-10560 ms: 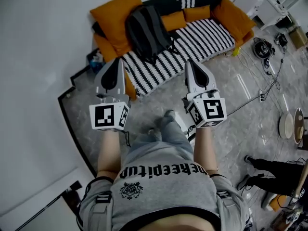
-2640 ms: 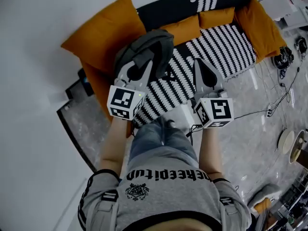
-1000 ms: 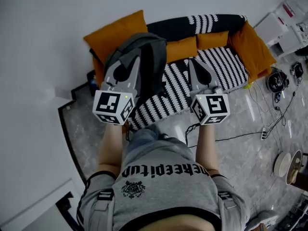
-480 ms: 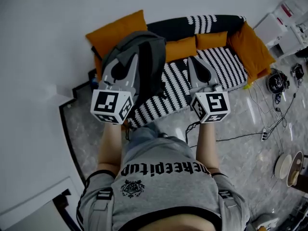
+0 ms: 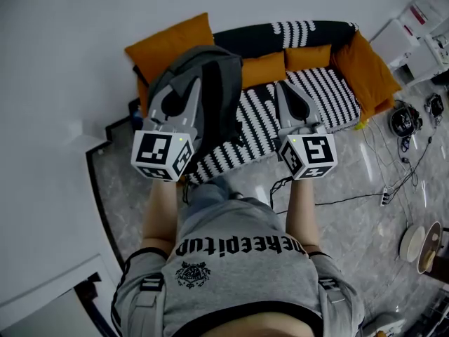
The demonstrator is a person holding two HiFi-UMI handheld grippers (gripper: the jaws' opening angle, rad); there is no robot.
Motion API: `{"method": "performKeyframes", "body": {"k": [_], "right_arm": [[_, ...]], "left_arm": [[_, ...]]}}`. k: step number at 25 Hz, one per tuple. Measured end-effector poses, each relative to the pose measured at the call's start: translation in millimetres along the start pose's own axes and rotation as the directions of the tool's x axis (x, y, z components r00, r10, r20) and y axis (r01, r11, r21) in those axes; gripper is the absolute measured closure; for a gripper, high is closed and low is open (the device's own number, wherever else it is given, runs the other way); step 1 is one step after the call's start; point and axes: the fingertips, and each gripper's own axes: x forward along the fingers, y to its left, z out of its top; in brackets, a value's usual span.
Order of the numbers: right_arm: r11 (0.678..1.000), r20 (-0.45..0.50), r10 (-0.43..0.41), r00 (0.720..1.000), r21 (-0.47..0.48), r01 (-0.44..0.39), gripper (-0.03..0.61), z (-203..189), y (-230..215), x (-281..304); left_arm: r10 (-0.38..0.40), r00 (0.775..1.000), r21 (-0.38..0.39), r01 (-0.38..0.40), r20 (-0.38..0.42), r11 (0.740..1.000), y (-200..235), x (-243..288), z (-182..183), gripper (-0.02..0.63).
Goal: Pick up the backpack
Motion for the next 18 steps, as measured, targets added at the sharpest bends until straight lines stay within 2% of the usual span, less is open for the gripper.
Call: {"method": "performKeyframes", "body": {"k": [18], "right_arm": [[1.000,0.009,-0.004,1.000,0.002,0.004,0.577,1.0,-1.8,-6.7]], "left_arm": [[-0.005,1.000,0.010,0.005,0.020,1.000,-7.3,-2.2,9.9,0.568]]}}
